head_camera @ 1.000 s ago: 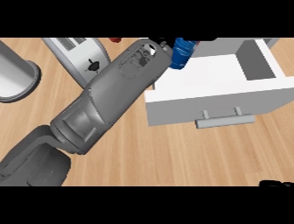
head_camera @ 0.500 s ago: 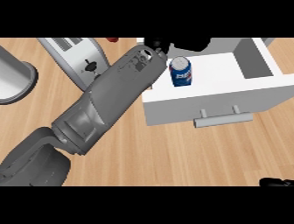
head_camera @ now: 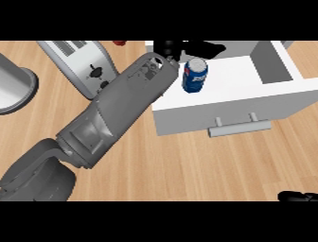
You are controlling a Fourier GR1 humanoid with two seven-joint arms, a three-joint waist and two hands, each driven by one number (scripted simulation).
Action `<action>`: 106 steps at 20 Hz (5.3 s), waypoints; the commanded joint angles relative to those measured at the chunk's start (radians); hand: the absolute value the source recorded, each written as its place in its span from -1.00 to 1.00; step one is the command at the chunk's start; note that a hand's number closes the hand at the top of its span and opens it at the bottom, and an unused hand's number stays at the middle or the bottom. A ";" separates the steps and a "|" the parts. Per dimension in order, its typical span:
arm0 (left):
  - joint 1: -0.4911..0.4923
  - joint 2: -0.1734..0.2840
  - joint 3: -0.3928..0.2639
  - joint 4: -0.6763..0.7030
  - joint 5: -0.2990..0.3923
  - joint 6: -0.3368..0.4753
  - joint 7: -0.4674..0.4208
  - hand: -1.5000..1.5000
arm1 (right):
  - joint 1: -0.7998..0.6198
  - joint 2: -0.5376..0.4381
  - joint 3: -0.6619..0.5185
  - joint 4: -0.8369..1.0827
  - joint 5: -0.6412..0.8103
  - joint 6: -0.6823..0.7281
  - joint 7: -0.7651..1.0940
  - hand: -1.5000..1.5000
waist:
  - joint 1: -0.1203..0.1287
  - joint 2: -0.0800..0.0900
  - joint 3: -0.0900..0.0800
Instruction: Pick up the can, place it into the drawer and close the drawer
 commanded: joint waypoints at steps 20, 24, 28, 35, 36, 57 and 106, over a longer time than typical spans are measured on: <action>-0.044 0.000 0.036 -0.054 0.160 0.063 -0.069 -1.00 | -0.134 -0.191 0.146 -0.027 0.587 -0.031 -0.108 -1.00 | 0.077 -0.014 -0.003; -0.035 0.000 0.022 -0.041 0.161 0.077 -0.068 -1.00 | -0.119 -0.204 0.245 0.002 0.774 -0.057 -0.129 -1.00 | 0.076 -0.014 -0.002; -0.001 0.000 0.033 -0.089 0.149 0.069 -0.071 -1.00 | -0.142 -0.213 0.294 0.137 0.916 -0.105 -0.160 -1.00 | 0.123 -0.024 -0.003; -0.009 0.029 0.034 -0.155 0.119 0.074 0.006 -1.00 | -0.184 -0.150 0.392 0.388 1.145 -0.271 -0.168 -1.00 | 0.148 -0.034 -0.002; 0.006 0.044 0.038 -0.159 0.113 0.072 0.016 -1.00 | -0.221 -0.156 0.357 0.445 1.132 -0.287 -0.184 -1.00 | 0.148 -0.033 -0.002; 0.209 0.397 -0.013 -0.629 0.004 0.039 0.312 -1.00 | -0.575 -0.123 0.192 1.154 1.236 -0.648 -0.281 -1.00 | 0.186 -0.033 -0.002; 0.672 0.551 0.059 -1.030 -0.092 -0.007 0.271 -1.00 | -1.299 -0.073 -0.311 1.807 0.911 -0.773 -0.577 -1.00 | 0.198 -0.009 0.000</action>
